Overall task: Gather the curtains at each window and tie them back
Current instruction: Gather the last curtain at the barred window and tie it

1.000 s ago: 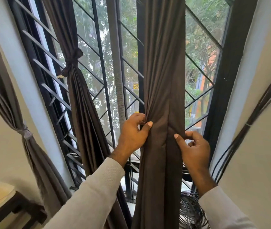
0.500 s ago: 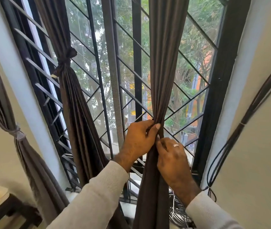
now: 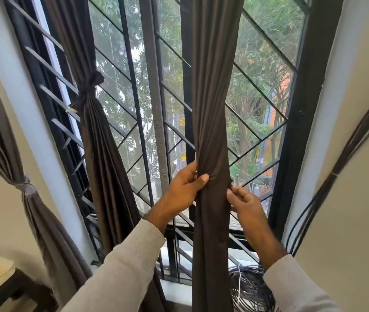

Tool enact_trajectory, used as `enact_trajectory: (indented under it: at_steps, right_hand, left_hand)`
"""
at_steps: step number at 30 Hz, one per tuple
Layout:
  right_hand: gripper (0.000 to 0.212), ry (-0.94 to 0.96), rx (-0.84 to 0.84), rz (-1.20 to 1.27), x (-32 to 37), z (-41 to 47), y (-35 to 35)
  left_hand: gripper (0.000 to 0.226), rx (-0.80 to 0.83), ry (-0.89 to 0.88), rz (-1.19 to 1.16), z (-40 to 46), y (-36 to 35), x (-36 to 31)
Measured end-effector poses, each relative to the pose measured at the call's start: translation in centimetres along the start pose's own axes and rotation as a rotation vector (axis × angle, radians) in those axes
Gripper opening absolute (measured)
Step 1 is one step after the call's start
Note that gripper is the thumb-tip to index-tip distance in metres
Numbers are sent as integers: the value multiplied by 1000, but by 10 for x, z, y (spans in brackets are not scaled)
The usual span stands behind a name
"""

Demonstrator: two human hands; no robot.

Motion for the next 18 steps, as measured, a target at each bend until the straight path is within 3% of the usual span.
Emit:
enact_trajectory:
  at_steps: [5,10,12,15,18]
  right_hand:
    - [14,75,-265,-105,0,-3,24]
    - [19,314,-345,-323,15,-21,20]
    - [17,433,-339,-383,22,-30,13]
    - [18,584,-252,-543,27,-39,-7]
    - [18,420,-291,-496,5,-23,-3]
  left_hand:
    - [36,-101,-10,175,2,16,0]
    - [20,-311,-102,558,-2,19,-12]
    - [24,-382,-128,654,-4,16,-17]
    - [30,-352,-134,617,-1,7,-17]
    - [35,-239,-59,536,2,-1,-12]
Point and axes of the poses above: each hand's wrist, its own z-axis towards the middle knuckle, its own y-axis out of the back of the hand, x = y × z, the point moved 7 cm from there along z, towards the middle knuckle, and after that the axes turned 9 degrees about -z, right-handed, at the moved point
